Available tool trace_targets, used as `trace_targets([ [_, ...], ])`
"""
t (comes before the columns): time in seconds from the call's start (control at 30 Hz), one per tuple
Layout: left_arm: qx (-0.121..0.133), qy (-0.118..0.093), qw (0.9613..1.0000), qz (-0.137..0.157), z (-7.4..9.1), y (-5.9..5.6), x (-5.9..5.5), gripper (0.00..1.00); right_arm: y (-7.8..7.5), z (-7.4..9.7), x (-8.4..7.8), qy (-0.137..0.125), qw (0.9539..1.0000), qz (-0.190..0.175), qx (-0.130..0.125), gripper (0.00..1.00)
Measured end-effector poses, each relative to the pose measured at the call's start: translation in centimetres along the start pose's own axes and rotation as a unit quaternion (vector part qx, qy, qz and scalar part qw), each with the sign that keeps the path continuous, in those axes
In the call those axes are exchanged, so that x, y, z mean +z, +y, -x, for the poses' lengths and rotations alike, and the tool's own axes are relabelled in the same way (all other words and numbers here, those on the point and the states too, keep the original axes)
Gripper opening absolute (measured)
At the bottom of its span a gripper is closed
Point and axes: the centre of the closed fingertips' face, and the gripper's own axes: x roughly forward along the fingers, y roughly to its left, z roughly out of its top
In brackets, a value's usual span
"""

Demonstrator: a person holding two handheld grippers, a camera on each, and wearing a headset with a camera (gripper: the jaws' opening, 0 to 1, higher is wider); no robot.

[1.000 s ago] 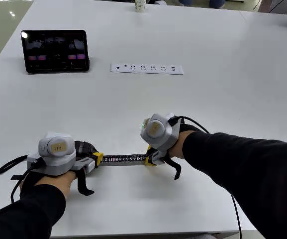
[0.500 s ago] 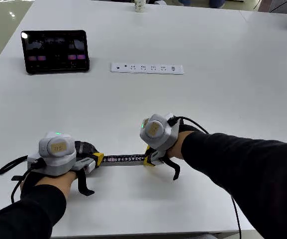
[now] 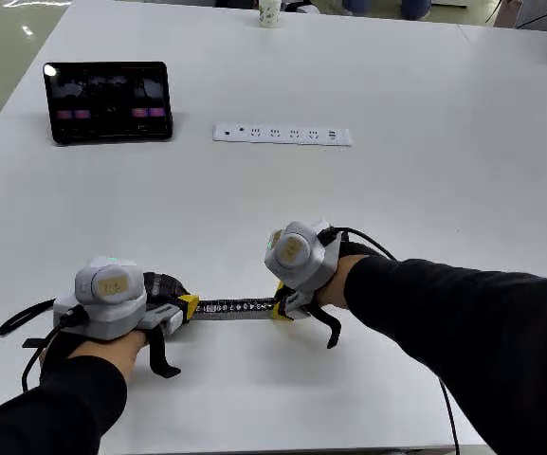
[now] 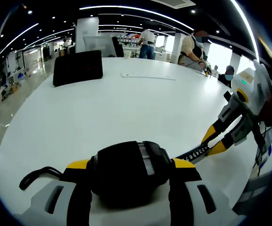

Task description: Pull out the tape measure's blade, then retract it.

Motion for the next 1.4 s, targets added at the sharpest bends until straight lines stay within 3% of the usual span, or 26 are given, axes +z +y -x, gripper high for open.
trace_targets([
  [1.4, -0.003, 0.004, 1.0, 0.003, 0.5, -0.3, -0.1, 0.61, 0.5, -0.7, 1.4, -0.008, 1.0, 0.001, -0.001, 0.11],
])
